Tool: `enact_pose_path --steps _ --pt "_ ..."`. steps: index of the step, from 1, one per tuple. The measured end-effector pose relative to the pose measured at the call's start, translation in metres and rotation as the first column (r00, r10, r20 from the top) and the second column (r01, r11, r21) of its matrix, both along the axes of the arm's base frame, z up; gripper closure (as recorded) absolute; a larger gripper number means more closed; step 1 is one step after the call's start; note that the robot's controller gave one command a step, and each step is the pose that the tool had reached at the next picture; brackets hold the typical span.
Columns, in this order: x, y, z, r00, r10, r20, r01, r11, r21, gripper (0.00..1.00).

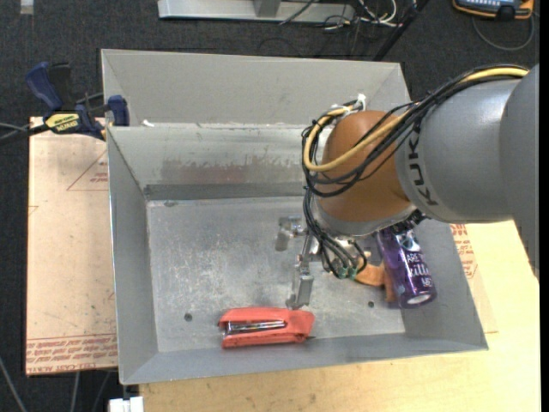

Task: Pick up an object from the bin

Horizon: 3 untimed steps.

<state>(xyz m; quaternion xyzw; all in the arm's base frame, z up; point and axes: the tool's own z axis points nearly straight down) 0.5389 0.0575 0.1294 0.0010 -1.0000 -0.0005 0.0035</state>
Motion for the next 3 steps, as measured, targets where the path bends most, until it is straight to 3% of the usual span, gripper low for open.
enact_pose_path --steps 1,2,3 --pt "0.002 0.0 0.004 1.0 -0.002 0.007 0.002 1.0 0.0 0.0" --pt "-0.03 0.02 -0.033 0.99 0.143 0.011 -0.143 0.99 0.0 0.0" --pt "-0.048 0.032 -0.055 0.979 0.206 0.007 -0.206 0.979 0.001 0.0"
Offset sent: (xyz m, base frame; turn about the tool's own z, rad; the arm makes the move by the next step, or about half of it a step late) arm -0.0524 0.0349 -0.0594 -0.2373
